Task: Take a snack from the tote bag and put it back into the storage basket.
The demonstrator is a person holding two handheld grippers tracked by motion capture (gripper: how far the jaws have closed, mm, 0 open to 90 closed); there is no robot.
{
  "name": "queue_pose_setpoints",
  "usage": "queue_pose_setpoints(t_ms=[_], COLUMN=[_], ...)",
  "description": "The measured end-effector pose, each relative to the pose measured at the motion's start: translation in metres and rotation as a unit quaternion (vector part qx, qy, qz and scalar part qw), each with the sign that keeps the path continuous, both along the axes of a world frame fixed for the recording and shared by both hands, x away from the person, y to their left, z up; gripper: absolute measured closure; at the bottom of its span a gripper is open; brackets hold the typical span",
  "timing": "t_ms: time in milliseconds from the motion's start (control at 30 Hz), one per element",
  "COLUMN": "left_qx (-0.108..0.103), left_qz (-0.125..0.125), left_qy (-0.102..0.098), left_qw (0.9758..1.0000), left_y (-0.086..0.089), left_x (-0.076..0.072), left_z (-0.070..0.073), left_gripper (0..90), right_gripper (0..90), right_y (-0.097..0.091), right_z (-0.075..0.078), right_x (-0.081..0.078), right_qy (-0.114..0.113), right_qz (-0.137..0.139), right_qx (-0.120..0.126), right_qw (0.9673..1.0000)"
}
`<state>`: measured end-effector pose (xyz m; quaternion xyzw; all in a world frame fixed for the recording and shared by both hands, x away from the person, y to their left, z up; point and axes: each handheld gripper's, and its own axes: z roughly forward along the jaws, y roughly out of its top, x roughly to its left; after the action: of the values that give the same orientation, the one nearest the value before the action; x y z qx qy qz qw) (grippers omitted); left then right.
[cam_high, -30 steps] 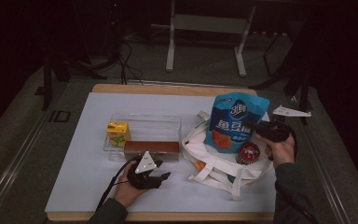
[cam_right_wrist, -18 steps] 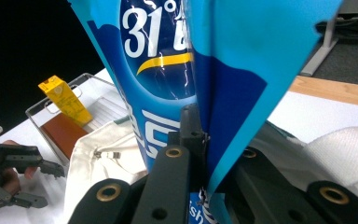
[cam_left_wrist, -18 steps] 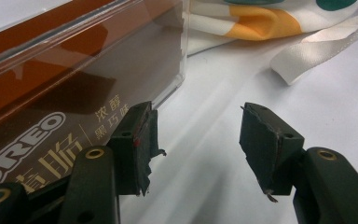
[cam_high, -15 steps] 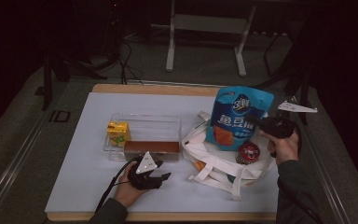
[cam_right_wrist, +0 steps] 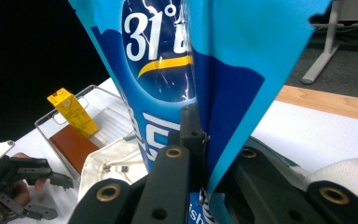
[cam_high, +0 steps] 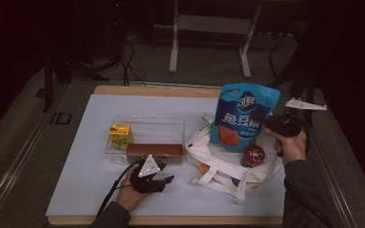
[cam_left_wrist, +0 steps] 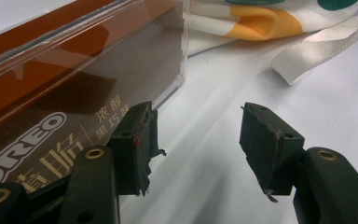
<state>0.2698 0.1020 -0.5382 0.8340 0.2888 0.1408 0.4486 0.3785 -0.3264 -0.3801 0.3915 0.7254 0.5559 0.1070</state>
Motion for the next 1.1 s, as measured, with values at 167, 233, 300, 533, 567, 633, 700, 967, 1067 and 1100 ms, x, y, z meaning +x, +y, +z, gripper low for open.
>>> queue_pose_setpoints(t_ms=[167, 233, 300, 533, 567, 633, 700, 967, 1067, 1100], left_qx=[0.001, 0.001, 0.002, 0.003, 0.003, 0.002, 0.003, 0.002, 0.002, 0.002], left_qz=[-0.001, -0.001, -0.002, -0.002, -0.002, -0.002, -0.001, -0.001, -0.001, -0.001], left_qy=[0.000, 0.000, 0.000, -0.001, -0.001, -0.001, -0.001, 0.000, 0.000, 0.000], left_qw=[1.0000, 1.0000, 1.0000, 1.0000, 1.0000, 1.0000, 1.0000, 1.0000, 1.0000, 1.0000], left_y=[0.000, 0.000, 0.000, -0.001, -0.001, -0.001, -0.001, -0.001, -0.001, -0.001], left_x=[0.000, 0.000, 0.000, 0.000, 0.000, 0.000, 0.000, 0.000, 0.000, 0.000], left_z=[0.000, 0.000, 0.000, 0.000, 0.000, 0.000, 0.000, 0.000, 0.000, 0.000], left_gripper=[44.8, 44.7, 44.7, 44.7, 44.8, 44.8, 44.8, 44.8, 44.8, 44.8], right_gripper=[89.3, 89.3, 89.3, 89.3, 89.3, 89.4, 89.4, 89.3, 89.3, 89.3], right_y=[0.001, 0.002, 0.003, 0.005, 0.006, 0.007, 0.007, 0.019, 0.025, 0.027], right_z=[0.006, 0.008, 0.010, 0.017, 0.018, 0.021, 0.023, 0.032, 0.035, 0.036], right_x=[0.000, 0.000, 0.000, 0.000, -0.001, -0.001, -0.002, -0.004, -0.005, -0.005], right_qy=[-0.001, -0.002, -0.003, -0.006, -0.006, -0.007, -0.009, -0.010, -0.012, -0.012], right_qz=[0.004, 0.007, 0.008, 0.015, 0.016, 0.020, 0.023, 0.040, 0.047, 0.049], right_qx=[0.003, 0.003, 0.003, 0.010, 0.011, 0.015, 0.020, 0.026, 0.026, 0.026], right_qw=[1.0000, 1.0000, 1.0000, 0.9998, 0.9998, 0.9997, 0.9995, 0.9988, 0.9985, 0.9984])
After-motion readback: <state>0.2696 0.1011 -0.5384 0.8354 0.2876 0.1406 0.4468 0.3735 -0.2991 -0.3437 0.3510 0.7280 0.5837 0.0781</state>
